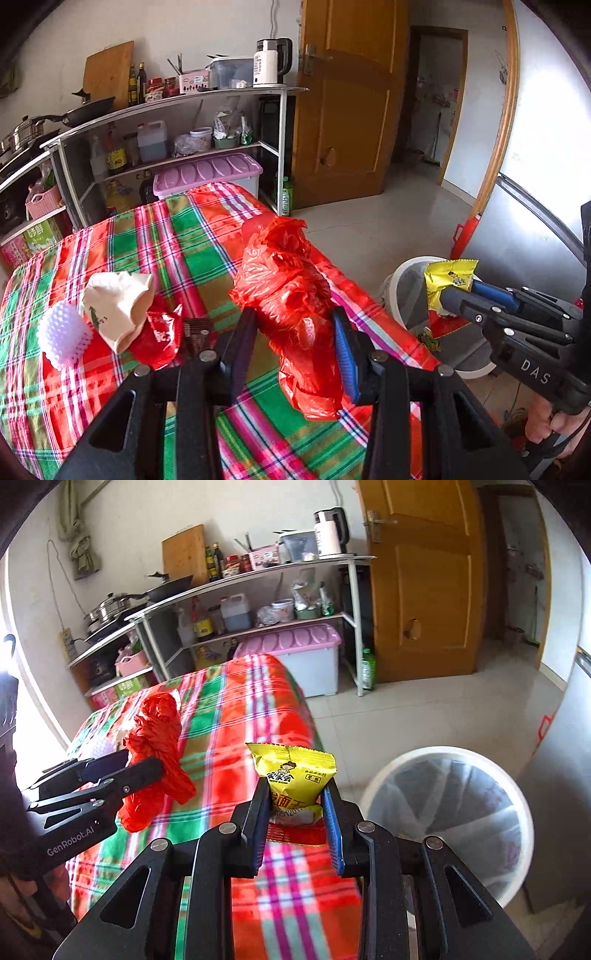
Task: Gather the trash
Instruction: 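Carry the yellow bag and red bag with both tools over the white bin, then open the left tool to drop the red bag while the right tool drops the yellow bag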
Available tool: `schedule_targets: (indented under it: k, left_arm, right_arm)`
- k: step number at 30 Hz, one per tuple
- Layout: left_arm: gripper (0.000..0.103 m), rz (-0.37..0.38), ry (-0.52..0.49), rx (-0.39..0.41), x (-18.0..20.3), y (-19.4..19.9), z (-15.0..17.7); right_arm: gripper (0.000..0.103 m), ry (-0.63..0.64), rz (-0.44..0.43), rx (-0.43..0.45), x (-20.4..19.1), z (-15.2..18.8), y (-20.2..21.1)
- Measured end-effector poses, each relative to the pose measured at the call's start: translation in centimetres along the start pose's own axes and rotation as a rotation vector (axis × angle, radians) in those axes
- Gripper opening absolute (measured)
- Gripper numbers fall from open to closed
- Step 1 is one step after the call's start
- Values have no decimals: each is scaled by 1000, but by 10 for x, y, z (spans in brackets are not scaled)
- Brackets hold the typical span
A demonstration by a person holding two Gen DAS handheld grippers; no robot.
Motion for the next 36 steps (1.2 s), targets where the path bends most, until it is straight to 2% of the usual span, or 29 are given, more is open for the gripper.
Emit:
schedule_targets:
  k: [18,28,33,35,36]
  left_arm:
    - [43,141,-134,-77,114,-45,-6]
    - [44,179,-162,-154,148,-80,-2]
    - [44,163,-149,-185,153,-95,1]
    - [51,164,-148,-194,153,-98,2]
    - [59,162,-145,-200,153,-99,2]
  right_arm:
    - [28,-137,196,19,99,25,42]
    - [29,-188,247,-37,138,39,29]
    - [29,-211,268,-85,151,47,15]
    - [30,-216,273,-103,155,50,10]
    - [31,-218,274,-111,156,51,7]
Point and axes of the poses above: each gripper's, at about its wrist camera, not at the fingertips, and y roughly against the way its jaws point, x to its right, z to its underside, the point moved 1 cm from there along -y, roughly the way its jaws point, and after that the axes turned 2 degrees about y, right-handed, at the moved point
